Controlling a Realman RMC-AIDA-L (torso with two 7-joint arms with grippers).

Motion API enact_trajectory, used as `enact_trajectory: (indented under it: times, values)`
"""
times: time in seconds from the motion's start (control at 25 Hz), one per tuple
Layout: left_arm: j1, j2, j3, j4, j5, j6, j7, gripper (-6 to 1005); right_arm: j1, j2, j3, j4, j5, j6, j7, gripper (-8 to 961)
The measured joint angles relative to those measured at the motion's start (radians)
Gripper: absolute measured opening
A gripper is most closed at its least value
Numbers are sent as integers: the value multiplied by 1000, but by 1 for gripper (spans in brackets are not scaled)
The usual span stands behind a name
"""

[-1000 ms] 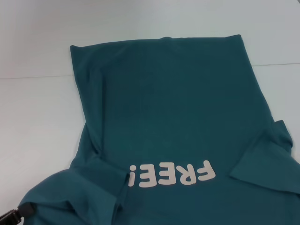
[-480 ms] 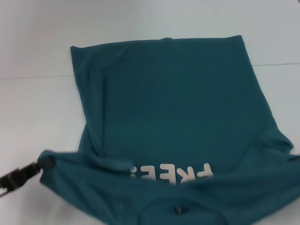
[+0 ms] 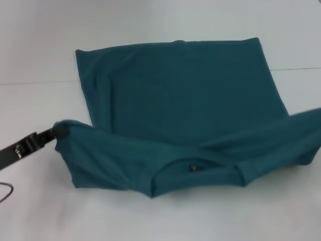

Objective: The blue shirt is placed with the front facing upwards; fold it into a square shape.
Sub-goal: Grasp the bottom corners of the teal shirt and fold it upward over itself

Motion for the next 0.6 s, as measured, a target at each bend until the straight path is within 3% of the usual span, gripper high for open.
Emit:
enact_trajectory:
  times: [0.6]
  values:
    - [-171,37,8,-132,-1,-285,29,85,111,4,-17,102,53,295,-72,70]
